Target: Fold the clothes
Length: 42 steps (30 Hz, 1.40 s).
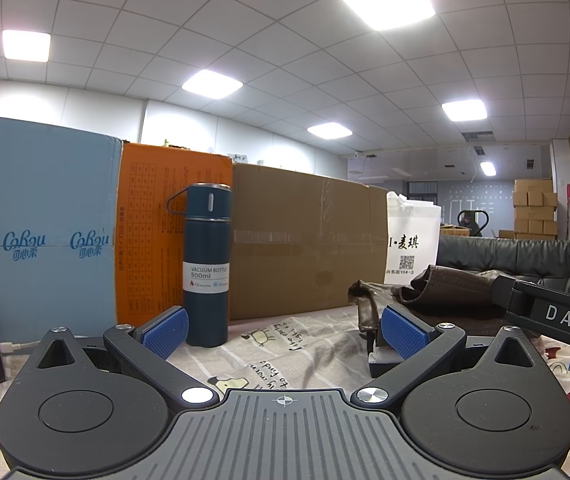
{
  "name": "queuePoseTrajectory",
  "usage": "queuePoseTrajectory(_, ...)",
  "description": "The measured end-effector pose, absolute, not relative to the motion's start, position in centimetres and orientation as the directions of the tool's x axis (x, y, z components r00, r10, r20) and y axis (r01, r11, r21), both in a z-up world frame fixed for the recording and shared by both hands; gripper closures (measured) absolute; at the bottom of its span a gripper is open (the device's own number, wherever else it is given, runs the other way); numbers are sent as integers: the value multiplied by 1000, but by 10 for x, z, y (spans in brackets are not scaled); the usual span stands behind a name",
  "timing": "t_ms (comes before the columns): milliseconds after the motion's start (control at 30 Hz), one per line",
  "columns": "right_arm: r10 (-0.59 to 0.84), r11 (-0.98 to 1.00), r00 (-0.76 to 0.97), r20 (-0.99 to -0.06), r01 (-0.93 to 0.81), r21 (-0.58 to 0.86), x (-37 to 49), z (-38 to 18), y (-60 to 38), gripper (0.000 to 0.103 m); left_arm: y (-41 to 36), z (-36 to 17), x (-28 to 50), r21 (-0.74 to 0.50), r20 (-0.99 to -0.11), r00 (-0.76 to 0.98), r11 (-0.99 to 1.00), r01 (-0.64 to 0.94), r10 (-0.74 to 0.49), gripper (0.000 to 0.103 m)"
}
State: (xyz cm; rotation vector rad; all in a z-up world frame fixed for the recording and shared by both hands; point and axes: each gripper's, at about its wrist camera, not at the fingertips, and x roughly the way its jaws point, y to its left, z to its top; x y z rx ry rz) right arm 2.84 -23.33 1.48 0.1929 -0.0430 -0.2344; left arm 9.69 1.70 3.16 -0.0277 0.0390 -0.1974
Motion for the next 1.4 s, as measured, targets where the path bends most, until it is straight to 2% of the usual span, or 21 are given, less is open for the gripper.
queuePoseTrajectory(1400,-237,952,971,15,230,201,28,15,-234,0,15,32,97,-25,-38,978,978,205,-206,0)
